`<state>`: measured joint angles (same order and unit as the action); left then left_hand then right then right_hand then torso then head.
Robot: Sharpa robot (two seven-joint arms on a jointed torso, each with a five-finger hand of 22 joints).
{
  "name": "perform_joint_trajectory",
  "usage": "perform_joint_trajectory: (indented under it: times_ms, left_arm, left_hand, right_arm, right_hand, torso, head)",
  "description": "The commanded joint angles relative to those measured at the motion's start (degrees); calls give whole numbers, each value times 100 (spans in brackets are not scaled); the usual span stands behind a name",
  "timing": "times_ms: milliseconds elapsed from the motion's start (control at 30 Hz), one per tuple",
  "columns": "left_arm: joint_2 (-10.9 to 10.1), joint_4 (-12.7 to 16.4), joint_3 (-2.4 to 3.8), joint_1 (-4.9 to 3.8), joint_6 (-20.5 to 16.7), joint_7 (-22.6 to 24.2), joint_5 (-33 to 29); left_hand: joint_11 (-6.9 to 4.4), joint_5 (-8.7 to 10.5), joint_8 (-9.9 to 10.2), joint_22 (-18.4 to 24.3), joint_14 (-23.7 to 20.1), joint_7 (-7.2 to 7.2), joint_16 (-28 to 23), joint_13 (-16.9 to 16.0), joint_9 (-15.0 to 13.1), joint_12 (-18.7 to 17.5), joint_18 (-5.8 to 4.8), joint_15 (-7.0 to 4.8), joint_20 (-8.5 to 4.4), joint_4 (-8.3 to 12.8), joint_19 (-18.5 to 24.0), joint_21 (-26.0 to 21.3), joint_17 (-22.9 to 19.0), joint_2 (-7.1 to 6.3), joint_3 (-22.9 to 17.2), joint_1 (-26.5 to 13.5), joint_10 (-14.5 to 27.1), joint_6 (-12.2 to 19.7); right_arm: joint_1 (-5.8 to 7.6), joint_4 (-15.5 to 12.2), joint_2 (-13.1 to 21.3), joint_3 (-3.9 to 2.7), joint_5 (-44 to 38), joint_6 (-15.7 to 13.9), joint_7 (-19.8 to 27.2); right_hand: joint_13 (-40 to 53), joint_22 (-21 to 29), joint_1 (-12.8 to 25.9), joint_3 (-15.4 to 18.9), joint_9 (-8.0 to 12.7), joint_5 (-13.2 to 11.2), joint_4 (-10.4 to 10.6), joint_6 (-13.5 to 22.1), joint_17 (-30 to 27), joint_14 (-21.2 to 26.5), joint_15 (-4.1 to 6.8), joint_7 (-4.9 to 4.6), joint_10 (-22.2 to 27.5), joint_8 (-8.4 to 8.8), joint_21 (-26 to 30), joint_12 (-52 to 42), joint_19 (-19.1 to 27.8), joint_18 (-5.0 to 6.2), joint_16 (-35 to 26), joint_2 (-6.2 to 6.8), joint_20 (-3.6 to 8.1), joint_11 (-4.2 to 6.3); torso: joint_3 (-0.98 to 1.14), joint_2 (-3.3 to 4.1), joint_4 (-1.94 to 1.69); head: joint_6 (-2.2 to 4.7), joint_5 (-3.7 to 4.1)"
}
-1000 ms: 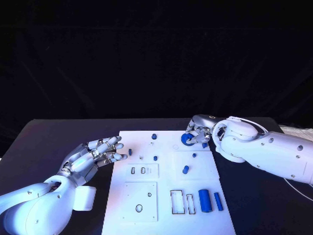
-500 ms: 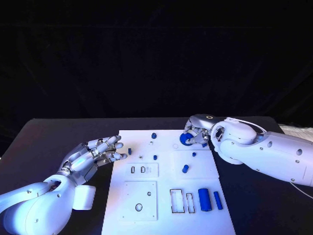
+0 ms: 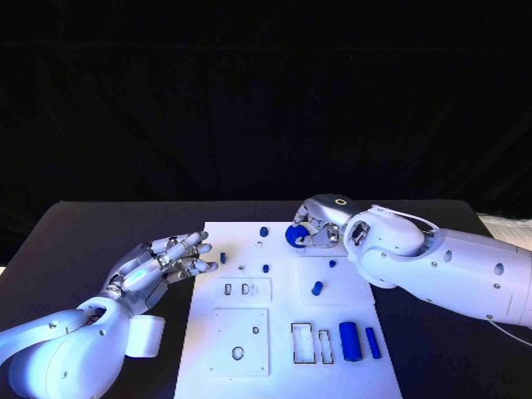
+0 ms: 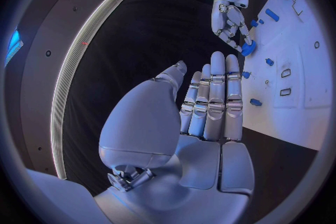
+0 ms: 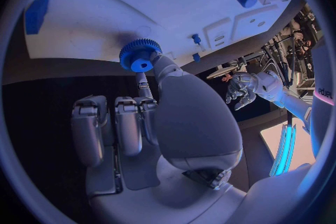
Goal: Assemble the parts on the task board
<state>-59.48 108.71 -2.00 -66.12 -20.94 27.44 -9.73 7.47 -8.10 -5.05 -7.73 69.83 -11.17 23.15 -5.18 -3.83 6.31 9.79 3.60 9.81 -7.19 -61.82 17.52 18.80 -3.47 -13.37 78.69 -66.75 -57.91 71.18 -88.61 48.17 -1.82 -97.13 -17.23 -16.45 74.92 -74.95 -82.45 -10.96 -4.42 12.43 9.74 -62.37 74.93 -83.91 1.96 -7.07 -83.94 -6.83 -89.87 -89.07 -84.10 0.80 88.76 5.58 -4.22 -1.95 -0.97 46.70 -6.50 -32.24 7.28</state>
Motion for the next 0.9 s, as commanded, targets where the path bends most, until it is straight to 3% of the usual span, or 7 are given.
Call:
perform_joint_trajectory:
  times_ms: [33, 267, 567, 900]
  left_arm:
    - [13, 6, 4, -5, 132, 16, -5]
    - [19, 12, 4, -5, 137, 13, -27]
    - [29, 28, 4, -5, 155, 1, -39]
    - [37, 32, 4, -6, 161, -3, -40]
  left_hand:
    - [-4, 33, 29, -1, -25, -32, 23, 9, 4, -24, 56, 3, 6, -20, 35, 6, 8, -8, -30, -67, 36, 26]
    - [0, 34, 32, 0, -33, -35, 29, 9, 4, -24, 55, 7, 10, -33, 39, 5, 17, -2, -29, -92, 38, 33]
    - [2, 34, 34, 0, -37, -37, 31, 9, 4, -26, 55, 9, 12, -38, 41, 5, 21, 0, -29, -102, 40, 37]
    - [3, 34, 36, 0, -39, -38, 32, 10, 4, -27, 55, 10, 12, -39, 42, 4, 23, 1, -30, -106, 42, 40]
  right_arm:
    - [2, -81, -95, -3, -421, -394, 85]
    - [6, -145, -389, -1, -540, -401, 81]
    - [-37, 150, -822, 23, -543, -252, 79]
    - [-96, 409, -1101, 64, -530, 30, 18]
  right_hand:
    - [1476, -1505, 39, -52, 2, 34, 4, -124, 1251, -558, 47, 80, -586, 33, -13, -46, -590, -80, 20, -5, 45, 47]
    - [1480, -1505, 44, -74, 1, 53, -6, -139, 1264, -561, 50, 84, -589, 33, -13, -52, -590, -80, 25, -11, 47, 51]
    - [1472, -1505, 87, -81, 3, 30, -4, -142, 1255, -559, 51, 80, -584, 42, -13, -41, -590, -80, 21, 7, 49, 49]
    - [1463, -1505, 178, -99, 12, -73, -2, -133, 1252, -558, 47, 74, -578, 72, -13, -26, -590, -80, 20, 33, 48, 44]
  torso:
    - [-7, 4, -3]
    - [-11, 1, 4]
    - [-7, 8, -20]
    - [-2, 4, 6]
  head:
    - [0, -17]
    - [-1, -67]
    - [-18, -94]
    - [-52, -138]
